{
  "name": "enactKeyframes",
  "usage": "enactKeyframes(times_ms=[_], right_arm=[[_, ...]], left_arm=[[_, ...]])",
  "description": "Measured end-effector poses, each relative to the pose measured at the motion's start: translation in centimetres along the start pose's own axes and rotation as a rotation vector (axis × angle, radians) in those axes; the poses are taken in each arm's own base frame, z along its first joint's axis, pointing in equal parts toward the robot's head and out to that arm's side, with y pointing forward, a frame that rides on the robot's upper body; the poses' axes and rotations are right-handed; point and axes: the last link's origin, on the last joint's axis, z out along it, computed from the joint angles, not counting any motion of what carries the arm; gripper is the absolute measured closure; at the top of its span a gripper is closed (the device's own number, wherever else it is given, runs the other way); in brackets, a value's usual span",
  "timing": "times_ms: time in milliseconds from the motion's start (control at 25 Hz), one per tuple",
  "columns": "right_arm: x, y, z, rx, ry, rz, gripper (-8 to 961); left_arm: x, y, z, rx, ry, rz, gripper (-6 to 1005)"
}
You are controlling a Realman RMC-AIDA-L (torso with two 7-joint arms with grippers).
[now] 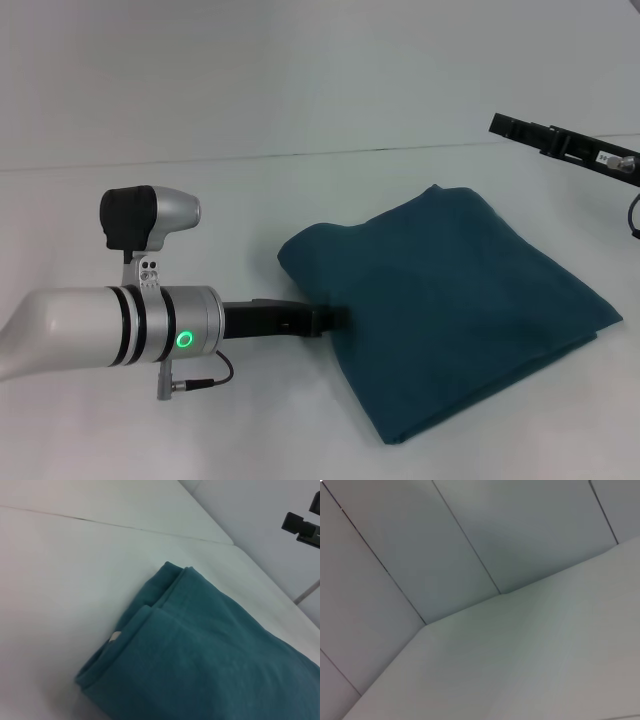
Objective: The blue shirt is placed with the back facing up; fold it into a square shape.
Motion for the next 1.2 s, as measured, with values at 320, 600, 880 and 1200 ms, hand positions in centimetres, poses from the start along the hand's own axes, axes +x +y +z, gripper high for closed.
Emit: enactKeyframes(times_ms=[320,600,880,1200], right_arm=[[0.1,0.0,0.0,0.0,-0.002,0.005,129],[0.4,0.0,0.0,-0.001,0.0,0.016,130],[0.6,-0.1,-0.1,0.002,-0.001,0.025,130],[0.9,0.0,0.0,0.004,-0.002,0.034,130]], left_arm=[[0.2,-0.2,-0.2,0.005,0.008,0.0,918],[1.0,-1.1,-1.3,0.033,0.029,0.021,965],[2.2,-3.7,-4.3,0.107,0.089,0.019,961],[3.8,-5.8,-6.9,0.193,0.13,0.044,957]])
